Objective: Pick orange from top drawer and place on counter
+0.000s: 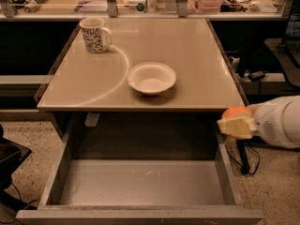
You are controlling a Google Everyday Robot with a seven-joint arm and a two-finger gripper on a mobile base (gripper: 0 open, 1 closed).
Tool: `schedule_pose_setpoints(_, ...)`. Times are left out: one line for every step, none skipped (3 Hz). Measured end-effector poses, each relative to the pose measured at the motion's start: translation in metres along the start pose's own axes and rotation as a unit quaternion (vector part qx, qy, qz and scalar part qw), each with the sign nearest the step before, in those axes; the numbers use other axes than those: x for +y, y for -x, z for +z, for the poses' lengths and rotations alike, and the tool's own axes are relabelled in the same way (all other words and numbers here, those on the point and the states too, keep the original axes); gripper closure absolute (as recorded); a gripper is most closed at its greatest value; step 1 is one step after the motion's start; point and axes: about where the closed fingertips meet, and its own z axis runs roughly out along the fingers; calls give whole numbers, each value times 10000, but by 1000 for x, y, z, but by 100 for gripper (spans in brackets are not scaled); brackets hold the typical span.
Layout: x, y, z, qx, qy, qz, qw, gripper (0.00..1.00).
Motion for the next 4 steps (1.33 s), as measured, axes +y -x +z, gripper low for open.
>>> schedule_pose_setpoints(-20,17,-27,-19,-65,50,10000,100)
schedule_pose_setpoints(3,25,7,-165,107,-171,9997,100)
schedule_pose_setpoints(10,61,54,-312,289,-556,9975,100)
schedule_pose_setpoints(5,134,94,-340,366,-1137,9923,100)
